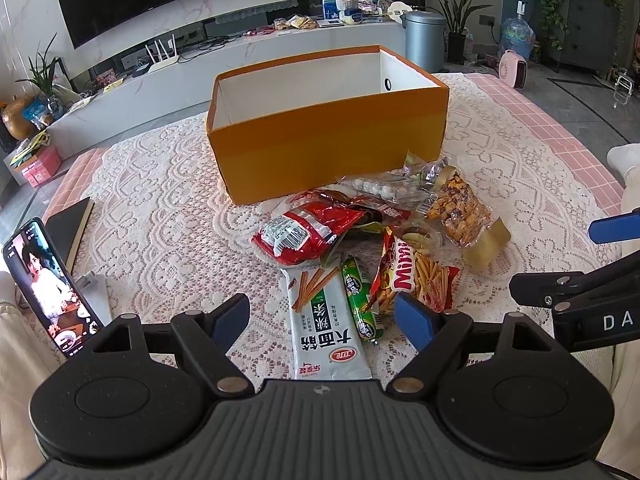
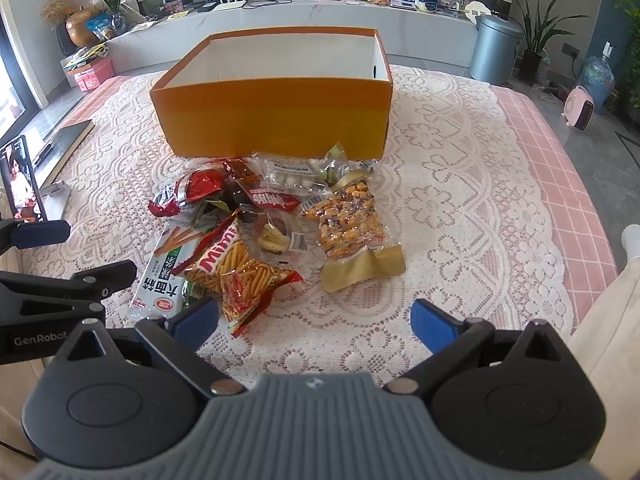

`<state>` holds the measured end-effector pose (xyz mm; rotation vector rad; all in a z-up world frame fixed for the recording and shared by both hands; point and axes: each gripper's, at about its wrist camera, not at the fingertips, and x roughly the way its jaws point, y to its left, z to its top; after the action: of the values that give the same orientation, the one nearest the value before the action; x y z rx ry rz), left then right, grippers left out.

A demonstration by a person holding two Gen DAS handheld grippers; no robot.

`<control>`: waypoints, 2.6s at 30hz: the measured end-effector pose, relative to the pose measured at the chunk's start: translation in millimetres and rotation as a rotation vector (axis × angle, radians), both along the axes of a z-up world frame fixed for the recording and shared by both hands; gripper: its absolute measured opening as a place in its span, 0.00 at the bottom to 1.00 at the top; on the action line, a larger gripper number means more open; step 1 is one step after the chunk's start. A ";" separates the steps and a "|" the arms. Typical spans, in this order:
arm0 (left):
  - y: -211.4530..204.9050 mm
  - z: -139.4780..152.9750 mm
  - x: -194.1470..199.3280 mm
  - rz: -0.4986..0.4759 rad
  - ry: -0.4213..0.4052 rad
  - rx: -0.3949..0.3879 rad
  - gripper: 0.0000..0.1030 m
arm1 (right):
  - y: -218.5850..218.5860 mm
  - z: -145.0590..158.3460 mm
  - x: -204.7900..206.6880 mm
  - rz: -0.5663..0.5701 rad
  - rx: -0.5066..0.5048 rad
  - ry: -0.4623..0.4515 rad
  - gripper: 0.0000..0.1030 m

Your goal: Organize snacks

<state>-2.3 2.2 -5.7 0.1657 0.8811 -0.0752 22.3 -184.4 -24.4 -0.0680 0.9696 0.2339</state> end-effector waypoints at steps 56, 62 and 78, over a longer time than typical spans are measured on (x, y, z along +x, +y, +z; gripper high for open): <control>40.2 -40.8 42.2 0.087 0.185 -0.156 0.75 | 20.9 -38.1 12.8 0.210 0.116 -0.146 0.67; 44.6 -58.1 52.5 0.083 0.228 -0.149 0.75 | 39.0 -55.2 20.6 0.279 0.069 -0.131 0.67; 37.1 -63.6 70.4 -0.009 0.056 -0.042 0.80 | 58.3 -75.9 46.6 0.371 0.083 -0.111 0.50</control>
<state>68.1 39.3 -69.3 0.1288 0.9336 -0.1075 68.9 -126.1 -100.3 -0.1838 0.8308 0.6056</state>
